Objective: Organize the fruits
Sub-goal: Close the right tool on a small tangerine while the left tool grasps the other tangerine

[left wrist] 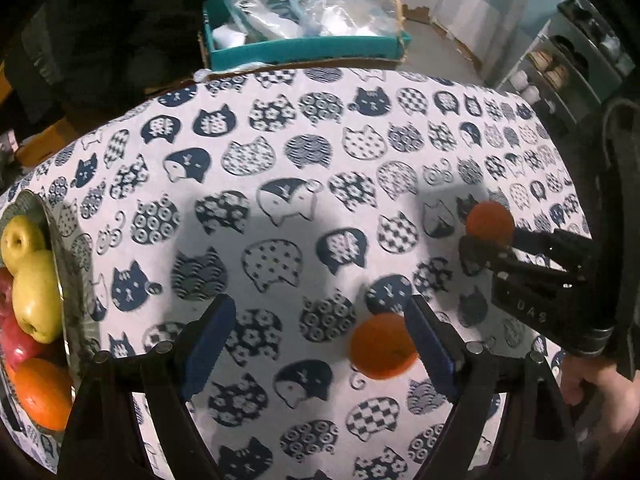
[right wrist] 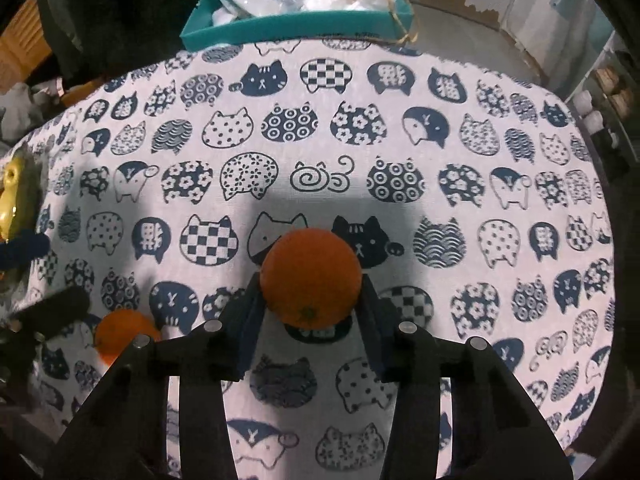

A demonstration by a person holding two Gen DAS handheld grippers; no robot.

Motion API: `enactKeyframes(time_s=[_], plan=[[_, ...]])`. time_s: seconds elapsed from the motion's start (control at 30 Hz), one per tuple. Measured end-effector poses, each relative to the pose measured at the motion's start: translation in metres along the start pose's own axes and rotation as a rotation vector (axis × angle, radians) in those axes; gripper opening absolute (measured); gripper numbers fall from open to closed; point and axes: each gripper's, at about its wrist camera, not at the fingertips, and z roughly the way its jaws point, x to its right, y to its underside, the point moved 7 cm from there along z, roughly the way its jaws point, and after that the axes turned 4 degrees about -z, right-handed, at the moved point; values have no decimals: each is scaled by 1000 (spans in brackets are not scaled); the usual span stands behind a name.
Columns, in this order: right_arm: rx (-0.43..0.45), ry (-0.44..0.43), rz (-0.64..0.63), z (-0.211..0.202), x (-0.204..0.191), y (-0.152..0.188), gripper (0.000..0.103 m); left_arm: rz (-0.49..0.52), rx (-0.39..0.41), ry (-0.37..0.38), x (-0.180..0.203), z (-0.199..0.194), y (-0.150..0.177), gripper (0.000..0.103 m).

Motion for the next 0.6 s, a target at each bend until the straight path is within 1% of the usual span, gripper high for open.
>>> enactKeyframes(time_s=[0.23,0.27,0.43,0.6], plan=[[4,11,23,-24,-1,25,43,14,-40,36,19,7,18,87],[4,10,25,-28,5,25,43,19,-45,38,22,9,21,87],[4,7,33,-37,4,43,43,44,-51,27,28,14,27,87],[7,10,40,-43,9,49,43,36,-66,28,29,22,30,87]])
